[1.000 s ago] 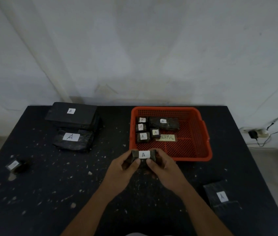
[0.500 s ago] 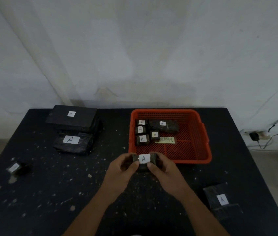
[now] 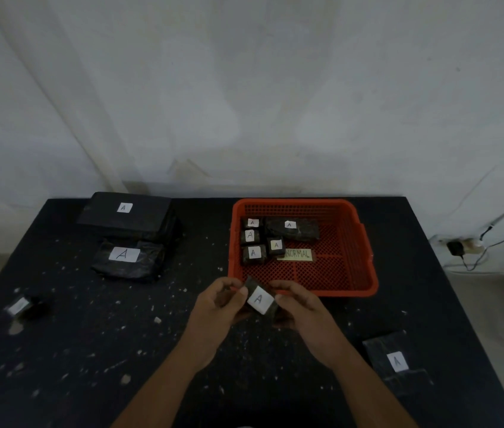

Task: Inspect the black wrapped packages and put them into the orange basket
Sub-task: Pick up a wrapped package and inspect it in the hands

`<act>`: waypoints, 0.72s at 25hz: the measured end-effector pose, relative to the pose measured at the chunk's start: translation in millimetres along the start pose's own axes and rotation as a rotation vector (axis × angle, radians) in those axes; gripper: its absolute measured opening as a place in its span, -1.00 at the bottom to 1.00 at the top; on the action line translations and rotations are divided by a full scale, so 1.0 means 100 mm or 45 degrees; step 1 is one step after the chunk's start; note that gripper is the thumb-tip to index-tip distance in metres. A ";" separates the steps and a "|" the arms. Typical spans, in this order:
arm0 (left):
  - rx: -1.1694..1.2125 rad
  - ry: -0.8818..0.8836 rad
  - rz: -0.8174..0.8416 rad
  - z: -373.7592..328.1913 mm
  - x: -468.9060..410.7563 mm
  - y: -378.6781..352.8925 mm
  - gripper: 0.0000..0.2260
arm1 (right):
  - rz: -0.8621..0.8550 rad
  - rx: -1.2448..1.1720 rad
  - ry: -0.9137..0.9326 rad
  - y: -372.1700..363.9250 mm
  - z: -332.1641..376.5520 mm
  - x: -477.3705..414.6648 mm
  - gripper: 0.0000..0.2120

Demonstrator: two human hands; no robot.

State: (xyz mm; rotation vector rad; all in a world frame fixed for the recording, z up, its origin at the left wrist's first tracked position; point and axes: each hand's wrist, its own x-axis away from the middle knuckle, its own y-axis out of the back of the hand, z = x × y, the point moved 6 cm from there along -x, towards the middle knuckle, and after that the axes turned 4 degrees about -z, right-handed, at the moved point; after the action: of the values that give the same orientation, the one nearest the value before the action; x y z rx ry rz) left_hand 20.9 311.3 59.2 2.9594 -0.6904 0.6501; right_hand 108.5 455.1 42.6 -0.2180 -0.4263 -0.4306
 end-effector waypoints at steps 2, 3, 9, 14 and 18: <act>-0.001 -0.028 0.007 0.01 0.01 -0.02 -0.89 | 0.014 0.081 0.025 0.00 0.01 0.02 -0.78; 0.005 -0.035 -0.003 0.01 0.02 -0.03 -0.90 | 0.028 0.140 0.062 -0.01 0.04 0.03 -0.78; -0.056 -0.107 -0.009 -0.03 0.03 -0.09 -0.87 | -0.054 0.361 0.263 0.01 0.13 0.05 -0.78; -0.298 -0.211 0.174 -0.05 0.09 -0.18 -0.73 | -0.019 0.220 0.103 0.02 0.06 0.04 -0.77; -0.527 -0.335 0.227 -0.05 0.16 -0.24 -0.71 | 0.012 0.468 0.180 0.01 0.10 0.04 -0.67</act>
State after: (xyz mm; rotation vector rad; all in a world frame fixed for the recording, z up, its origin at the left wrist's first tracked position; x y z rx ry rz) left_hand 42.6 327.1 71.4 2.6341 -0.9798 0.0974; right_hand 109.1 457.6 53.6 0.1658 -0.3583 -0.3485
